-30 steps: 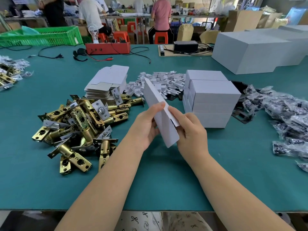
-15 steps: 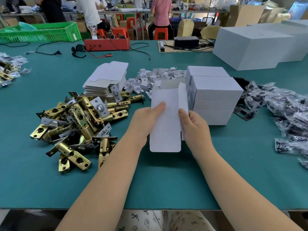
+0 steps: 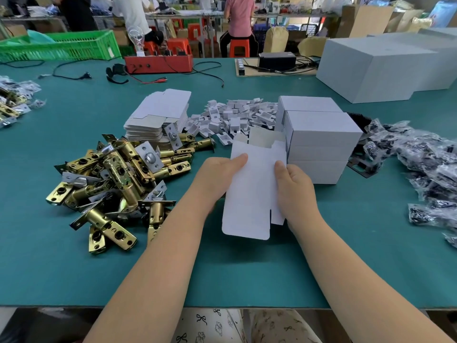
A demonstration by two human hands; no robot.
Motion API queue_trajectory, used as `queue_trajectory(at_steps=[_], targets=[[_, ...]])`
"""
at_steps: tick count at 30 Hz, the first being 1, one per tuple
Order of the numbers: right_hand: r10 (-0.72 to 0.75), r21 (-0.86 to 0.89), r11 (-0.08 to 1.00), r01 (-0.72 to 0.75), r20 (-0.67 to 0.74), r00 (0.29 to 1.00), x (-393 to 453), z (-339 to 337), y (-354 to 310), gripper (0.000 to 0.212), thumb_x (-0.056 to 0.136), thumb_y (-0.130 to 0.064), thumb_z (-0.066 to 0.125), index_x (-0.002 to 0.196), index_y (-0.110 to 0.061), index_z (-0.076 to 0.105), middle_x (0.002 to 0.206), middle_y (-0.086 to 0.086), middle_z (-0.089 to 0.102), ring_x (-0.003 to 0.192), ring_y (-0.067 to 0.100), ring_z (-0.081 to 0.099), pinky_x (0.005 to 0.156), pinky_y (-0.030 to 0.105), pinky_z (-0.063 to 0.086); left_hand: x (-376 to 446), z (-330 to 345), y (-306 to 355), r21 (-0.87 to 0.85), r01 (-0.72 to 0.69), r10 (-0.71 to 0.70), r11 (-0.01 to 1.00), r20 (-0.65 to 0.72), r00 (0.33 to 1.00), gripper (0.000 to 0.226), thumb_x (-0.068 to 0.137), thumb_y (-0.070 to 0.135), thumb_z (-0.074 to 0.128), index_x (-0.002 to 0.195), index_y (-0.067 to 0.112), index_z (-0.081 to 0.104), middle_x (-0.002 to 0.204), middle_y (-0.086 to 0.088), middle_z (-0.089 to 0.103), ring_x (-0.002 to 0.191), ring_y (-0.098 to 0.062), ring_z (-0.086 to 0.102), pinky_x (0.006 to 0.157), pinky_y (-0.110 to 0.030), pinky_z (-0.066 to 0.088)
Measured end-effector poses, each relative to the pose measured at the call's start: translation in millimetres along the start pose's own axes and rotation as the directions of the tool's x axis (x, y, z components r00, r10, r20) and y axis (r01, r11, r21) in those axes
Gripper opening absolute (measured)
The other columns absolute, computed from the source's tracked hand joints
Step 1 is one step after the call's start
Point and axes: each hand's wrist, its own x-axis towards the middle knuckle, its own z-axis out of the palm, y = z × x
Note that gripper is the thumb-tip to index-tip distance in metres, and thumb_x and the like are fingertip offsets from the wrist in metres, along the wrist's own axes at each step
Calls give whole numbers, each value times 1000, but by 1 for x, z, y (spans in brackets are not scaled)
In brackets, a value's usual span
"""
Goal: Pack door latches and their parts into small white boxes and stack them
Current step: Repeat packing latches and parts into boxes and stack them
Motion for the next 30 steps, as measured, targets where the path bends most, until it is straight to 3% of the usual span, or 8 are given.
queue_trajectory(at_steps=[4,9,15,18,20,23,26,30], targets=[[-49,-48,998,50,25,998,-1,1,-2,40,100,-30,43,64,-17,33,64,-4,36,59,15,31,55,31,26,0,1,4,24,7,-4,1000,-107,994,34,94,46,54,81,14,56,76,-9,54,68,-17,49,65,-30,34],[-82,-94,992,85,37,996,-1,-2,-4,40,101,-29,40,65,-16,32,63,-4,35,58,14,30,51,26,26,-2,4,3,39,-62,67,997,-141,988,32,97,40,51,80,14,56,72,-5,52,60,-12,46,54,-24,33],[-98,-92,991,98,4,995,0,0,0,42,101,-36,38,64,-17,35,63,-5,40,58,13,35,51,23,28,-5,6,0,103,-230,243,968,-146,959,51,100,33,48,68,-6,51,70,-9,42,66,-18,37,64,-30,24],[-114,-166,978,124,68,991,-5,2,2,19,95,-44,48,95,-25,48,78,-19,54,70,-3,51,56,13,36,-4,3,-1,86,-228,242,970,-223,944,47,100,36,47,72,-1,56,72,-9,44,66,-18,38,62,-30,26],[-118,-170,975,144,157,981,-9,5,4,32,90,-48,56,113,-35,39,90,-28,54,81,-9,54,62,17,41,-3,-1,0,22,-190,189,982,-263,946,41,99,39,48,77,6,59,74,-9,48,67,-17,42,62,-29,29],[-139,-121,978,170,229,964,-11,7,5,40,91,-43,57,126,-33,40,99,-32,51,88,-15,54,65,11,43,-1,-2,3,-113,-94,70,989,-198,978,40,97,44,50,80,10,60,79,-5,63,73,-19,57,70,-31,42],[-137,-76,984,158,229,964,-10,5,2,23,98,-36,46,120,-30,52,97,-27,57,82,-19,53,61,2,40,0,-1,4,-127,-77,63,989,-114,992,34,98,46,48,81,26,70,81,11,75,77,-8,70,77,-31,50],[-186,-99,971,216,246,951,-11,3,-1,23,102,-31,36,96,-24,57,82,-16,61,69,-3,53,56,12,37,-1,4,3,-91,-93,87,991,-75,993,37,100,49,41,87,29,69,97,7,74,95,-13,69,91,-39,50]])
